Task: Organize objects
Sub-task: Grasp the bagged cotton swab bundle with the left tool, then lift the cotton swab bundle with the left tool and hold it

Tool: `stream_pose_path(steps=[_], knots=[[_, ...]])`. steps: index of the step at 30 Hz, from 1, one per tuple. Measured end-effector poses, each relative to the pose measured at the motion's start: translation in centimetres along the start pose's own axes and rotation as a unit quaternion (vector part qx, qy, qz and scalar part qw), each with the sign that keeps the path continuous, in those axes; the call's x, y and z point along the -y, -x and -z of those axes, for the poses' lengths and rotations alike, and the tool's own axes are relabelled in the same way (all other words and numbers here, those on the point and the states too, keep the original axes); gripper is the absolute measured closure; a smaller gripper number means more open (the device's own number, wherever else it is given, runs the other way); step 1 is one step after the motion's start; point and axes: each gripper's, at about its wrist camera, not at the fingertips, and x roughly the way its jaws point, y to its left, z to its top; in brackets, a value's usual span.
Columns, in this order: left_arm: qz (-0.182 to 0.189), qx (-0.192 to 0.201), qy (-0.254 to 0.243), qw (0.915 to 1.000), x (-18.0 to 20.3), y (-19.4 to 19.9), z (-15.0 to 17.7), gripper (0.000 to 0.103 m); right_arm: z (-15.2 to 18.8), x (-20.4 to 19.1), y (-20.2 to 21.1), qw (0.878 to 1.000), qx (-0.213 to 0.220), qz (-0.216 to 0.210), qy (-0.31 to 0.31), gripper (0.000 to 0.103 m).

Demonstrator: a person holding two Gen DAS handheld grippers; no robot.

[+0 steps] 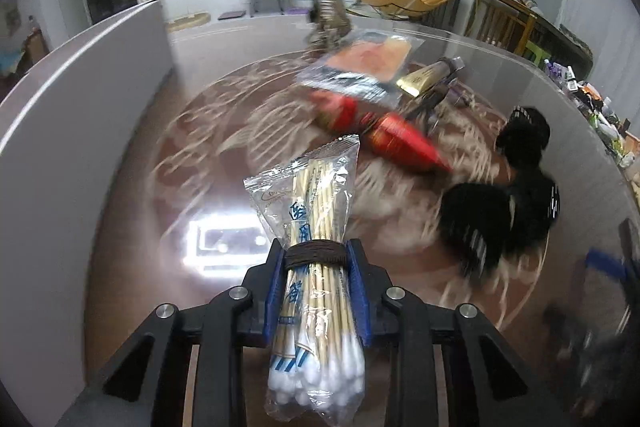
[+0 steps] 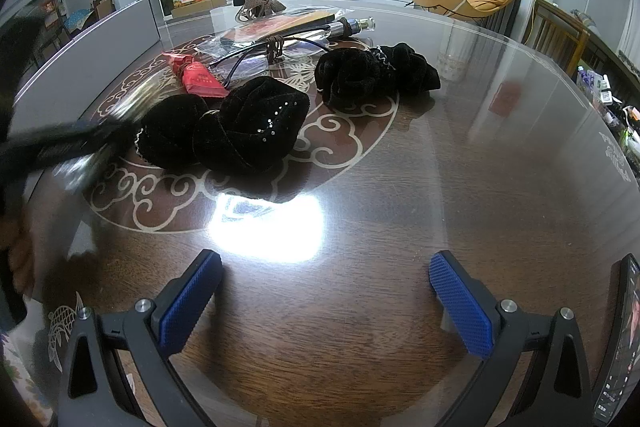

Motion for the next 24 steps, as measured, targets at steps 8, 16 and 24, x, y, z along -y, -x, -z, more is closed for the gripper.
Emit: stream_pose_path(steps=[8, 16, 24], knots=[[-0.045, 0.002, -0.006, 0.999, -2.4, 2.2, 2.8, 0.04, 0.0, 0.0, 0.0, 1.0, 0.0, 0.0, 0.0, 0.0], [-0.035, -0.005, 0.022, 0.9991, -3.1, 0.6, 2.7, 0.0, 0.0, 0.0, 0.0, 1.0, 0.0, 0.0, 0.0, 0.0], [-0.035, -0.006, 0.021, 0.9991, -3.0, 0.6, 2.7, 0.0, 0.0, 0.0, 0.0, 1.0, 0.0, 0.0, 0.0, 0.0]])
